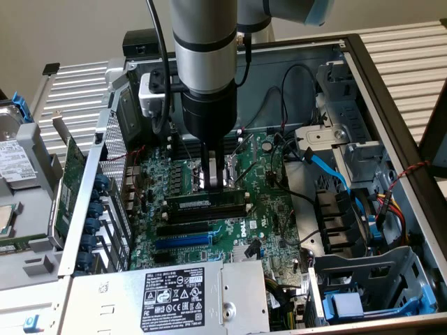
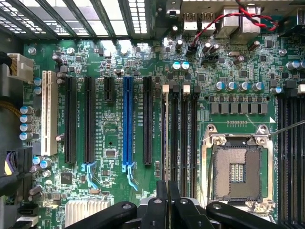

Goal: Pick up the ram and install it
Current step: 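Insert the ram into the slot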

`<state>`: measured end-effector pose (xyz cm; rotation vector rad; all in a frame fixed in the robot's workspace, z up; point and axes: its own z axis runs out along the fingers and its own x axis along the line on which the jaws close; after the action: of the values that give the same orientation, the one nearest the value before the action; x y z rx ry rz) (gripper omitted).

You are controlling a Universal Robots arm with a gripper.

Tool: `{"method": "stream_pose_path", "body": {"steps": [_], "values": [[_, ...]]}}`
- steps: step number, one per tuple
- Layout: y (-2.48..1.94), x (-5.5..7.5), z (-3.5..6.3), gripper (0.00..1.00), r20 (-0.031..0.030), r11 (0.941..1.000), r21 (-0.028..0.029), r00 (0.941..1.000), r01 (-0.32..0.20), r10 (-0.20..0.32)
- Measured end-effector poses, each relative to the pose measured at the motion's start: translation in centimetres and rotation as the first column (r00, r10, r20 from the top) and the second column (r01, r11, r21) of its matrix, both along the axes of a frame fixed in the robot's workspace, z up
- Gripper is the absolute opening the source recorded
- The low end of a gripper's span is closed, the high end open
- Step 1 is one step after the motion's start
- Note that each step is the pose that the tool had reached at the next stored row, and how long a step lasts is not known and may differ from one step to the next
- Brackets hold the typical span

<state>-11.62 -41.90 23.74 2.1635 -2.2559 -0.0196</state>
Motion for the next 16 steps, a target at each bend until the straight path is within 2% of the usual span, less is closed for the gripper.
{"method": "stream_pose_path", "body": {"steps": [16], "values": [[0.03, -0.02, -0.32, 0.13, 0.0001, 1.0000, 0.0001, 1.0000, 0.000, 0.000]]}}
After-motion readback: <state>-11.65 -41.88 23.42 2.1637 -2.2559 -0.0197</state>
